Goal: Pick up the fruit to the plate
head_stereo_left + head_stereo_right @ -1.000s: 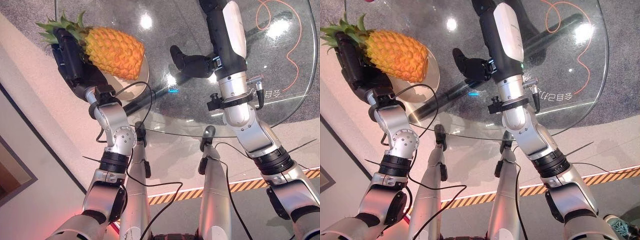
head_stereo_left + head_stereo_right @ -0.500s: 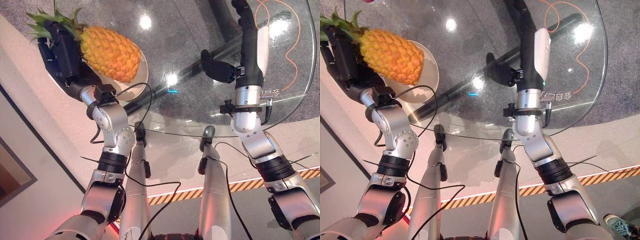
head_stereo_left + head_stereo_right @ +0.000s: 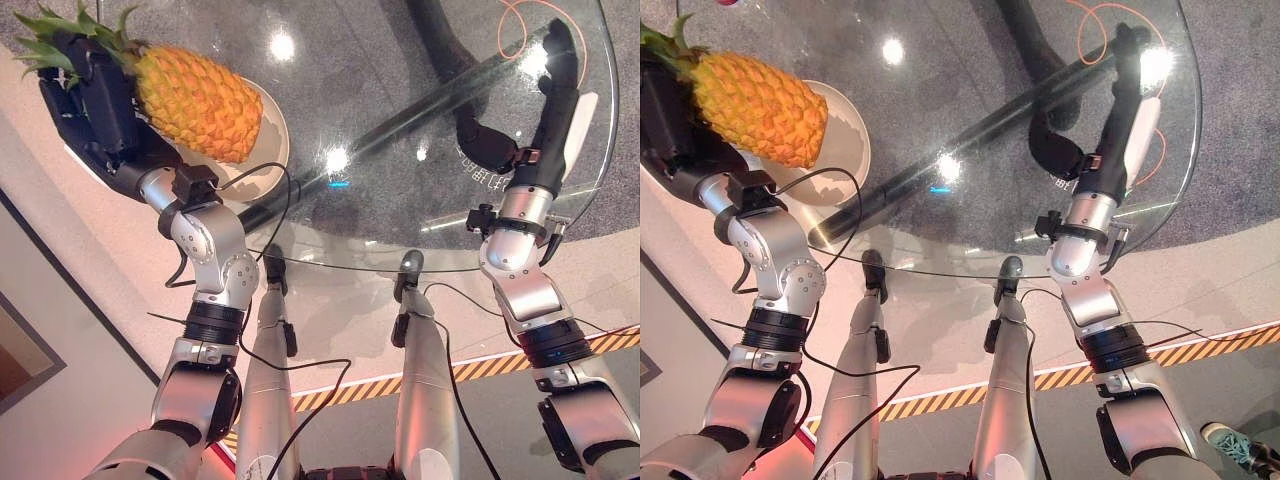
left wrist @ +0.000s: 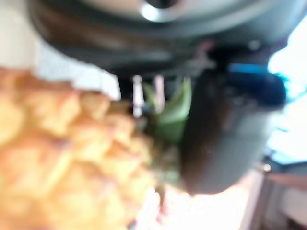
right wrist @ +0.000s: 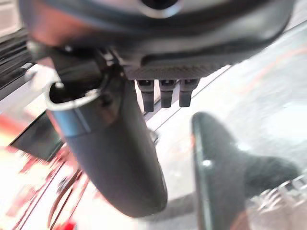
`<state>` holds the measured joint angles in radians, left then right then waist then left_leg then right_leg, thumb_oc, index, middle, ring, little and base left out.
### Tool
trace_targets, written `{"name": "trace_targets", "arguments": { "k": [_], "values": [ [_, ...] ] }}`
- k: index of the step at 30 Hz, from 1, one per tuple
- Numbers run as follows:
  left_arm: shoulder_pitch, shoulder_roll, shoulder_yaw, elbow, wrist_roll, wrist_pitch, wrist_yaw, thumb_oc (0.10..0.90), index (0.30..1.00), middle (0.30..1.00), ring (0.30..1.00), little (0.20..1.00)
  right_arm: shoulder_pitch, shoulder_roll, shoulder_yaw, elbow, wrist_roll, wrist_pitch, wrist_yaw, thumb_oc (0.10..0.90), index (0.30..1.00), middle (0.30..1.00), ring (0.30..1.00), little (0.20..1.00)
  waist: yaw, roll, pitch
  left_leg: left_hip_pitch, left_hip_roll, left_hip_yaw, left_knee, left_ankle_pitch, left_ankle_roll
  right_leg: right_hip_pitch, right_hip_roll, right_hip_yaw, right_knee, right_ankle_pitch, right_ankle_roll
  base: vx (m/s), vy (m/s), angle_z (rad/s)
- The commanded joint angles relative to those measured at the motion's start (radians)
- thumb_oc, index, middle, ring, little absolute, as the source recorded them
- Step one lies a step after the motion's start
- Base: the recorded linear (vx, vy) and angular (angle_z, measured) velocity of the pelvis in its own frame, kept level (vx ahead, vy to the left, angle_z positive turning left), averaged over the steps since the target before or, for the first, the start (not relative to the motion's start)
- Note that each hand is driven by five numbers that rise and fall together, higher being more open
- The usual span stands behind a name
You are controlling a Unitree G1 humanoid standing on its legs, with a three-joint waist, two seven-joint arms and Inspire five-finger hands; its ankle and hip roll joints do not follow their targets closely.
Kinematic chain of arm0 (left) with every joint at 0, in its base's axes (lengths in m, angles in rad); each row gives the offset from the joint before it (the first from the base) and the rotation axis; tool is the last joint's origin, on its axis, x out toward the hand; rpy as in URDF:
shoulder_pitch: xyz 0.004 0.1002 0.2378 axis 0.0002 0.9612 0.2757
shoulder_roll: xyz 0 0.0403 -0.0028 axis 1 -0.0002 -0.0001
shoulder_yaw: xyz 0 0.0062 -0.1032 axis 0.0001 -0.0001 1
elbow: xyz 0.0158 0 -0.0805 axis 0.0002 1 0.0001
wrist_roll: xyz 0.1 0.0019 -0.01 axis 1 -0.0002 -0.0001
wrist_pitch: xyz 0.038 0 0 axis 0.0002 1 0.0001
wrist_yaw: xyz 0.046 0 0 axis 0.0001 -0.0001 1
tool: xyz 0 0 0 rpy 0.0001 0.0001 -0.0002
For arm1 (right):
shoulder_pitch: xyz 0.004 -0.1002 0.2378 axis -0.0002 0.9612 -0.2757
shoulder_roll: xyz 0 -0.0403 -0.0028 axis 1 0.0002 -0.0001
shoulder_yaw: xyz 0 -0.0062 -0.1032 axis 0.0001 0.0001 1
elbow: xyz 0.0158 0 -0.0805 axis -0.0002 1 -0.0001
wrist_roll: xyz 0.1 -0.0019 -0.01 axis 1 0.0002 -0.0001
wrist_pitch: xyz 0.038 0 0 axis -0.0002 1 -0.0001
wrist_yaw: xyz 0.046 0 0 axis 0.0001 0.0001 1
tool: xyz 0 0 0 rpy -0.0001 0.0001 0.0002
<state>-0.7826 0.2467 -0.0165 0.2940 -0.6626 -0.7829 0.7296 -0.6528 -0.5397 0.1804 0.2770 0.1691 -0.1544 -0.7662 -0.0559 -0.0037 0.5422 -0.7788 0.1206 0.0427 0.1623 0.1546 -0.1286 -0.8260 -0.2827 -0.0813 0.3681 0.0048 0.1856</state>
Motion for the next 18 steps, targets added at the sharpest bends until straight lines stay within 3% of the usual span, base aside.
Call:
{"name": "trace_targets", "arguments": {
  "k": [1,12,18],
  "values": [
    [-0.145,0.124,0.046,-0.016,0.141,-0.153,-0.002,0.100,0.300,0.300,0.300,0.200,-0.029,-0.009,-0.117,0.017,0.146,-0.146,-0.081,0.800,0.900,0.900,0.900,0.900,0.018,-0.035,-0.022,0.027,-0.007,0.004,0.072,-0.102,0.010,0.061,0.042,-0.067,-0.120,0.073,-0.035,0.00,0.000,0.00],
    [-0.241,0.234,-0.003,0.139,0.226,-0.149,0.088,0.100,0.300,0.300,0.300,0.200,-0.049,-0.014,-0.174,0.344,0.521,-0.271,-0.070,0.800,0.900,0.900,0.900,0.900,0.025,-0.049,-0.022,0.026,0.001,0.004,0.067,-0.103,0.005,0.064,0.051,-0.074,-0.125,0.073,-0.040,0.00,-0.003,0.00],
    [-0.280,0.277,-0.040,0.189,0.317,-0.131,0.156,0.100,0.300,0.300,0.300,0.200,-0.057,-0.017,-0.177,0.478,0.668,-0.296,-0.038,0.800,0.900,0.900,0.900,0.900,0.028,-0.053,-0.022,0.014,0.001,-0.001,0.073,-0.104,0.005,0.057,0.057,-0.076,-0.126,0.079,-0.044,0.00,-0.018,-0.01]
  ]
}}
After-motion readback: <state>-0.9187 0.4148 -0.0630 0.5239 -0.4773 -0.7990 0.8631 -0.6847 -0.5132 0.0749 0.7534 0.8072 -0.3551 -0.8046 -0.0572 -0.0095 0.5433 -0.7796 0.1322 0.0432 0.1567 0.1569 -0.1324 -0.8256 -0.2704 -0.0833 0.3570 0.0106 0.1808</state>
